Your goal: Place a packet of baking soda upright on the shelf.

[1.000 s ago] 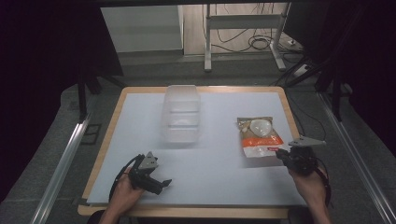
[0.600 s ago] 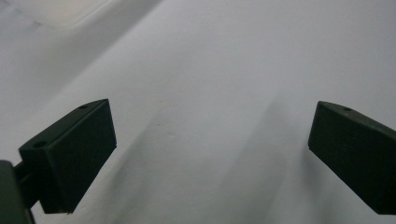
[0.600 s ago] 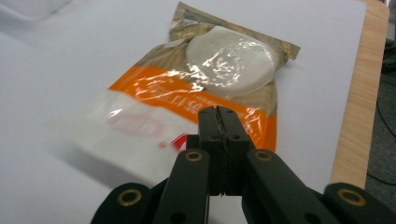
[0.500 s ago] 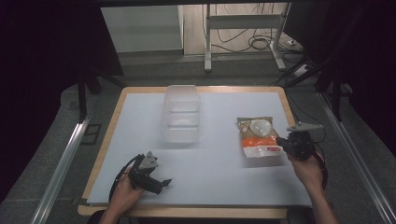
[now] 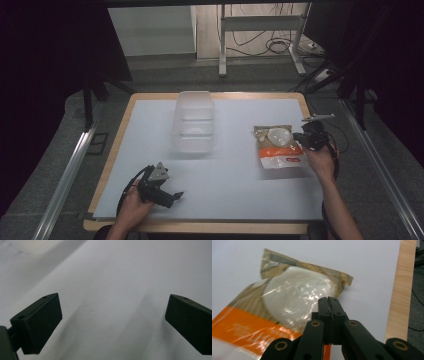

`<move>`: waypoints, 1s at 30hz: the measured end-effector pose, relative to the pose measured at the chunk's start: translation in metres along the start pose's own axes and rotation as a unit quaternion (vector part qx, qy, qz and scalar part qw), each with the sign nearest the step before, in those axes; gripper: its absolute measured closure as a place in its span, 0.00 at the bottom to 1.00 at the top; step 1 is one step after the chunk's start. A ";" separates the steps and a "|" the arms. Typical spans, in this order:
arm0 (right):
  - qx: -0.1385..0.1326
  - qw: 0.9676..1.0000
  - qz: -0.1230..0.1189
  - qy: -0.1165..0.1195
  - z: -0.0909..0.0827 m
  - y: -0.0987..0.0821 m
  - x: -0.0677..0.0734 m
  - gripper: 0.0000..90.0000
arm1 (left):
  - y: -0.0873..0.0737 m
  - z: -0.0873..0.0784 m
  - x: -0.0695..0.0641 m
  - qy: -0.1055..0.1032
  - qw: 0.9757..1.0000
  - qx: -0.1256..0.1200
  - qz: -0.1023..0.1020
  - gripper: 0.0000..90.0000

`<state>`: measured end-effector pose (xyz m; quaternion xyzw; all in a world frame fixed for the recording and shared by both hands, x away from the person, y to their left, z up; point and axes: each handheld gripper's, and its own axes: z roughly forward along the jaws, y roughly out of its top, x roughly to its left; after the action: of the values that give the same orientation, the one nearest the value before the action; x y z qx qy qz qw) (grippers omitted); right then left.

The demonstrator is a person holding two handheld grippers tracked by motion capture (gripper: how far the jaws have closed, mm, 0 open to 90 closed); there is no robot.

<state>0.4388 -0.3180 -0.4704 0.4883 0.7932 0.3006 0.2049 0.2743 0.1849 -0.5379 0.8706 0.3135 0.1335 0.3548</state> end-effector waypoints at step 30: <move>0.060 0.998 -0.001 -0.036 0.058 0.014 -0.019 0.99 | 0.000 0.001 -0.001 0.000 1.000 0.005 0.003 0.01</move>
<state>0.4922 -0.3141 -0.5032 0.5091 0.8026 0.2346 0.2038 0.2745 0.1836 -0.5388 0.8731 0.3116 0.1331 0.3505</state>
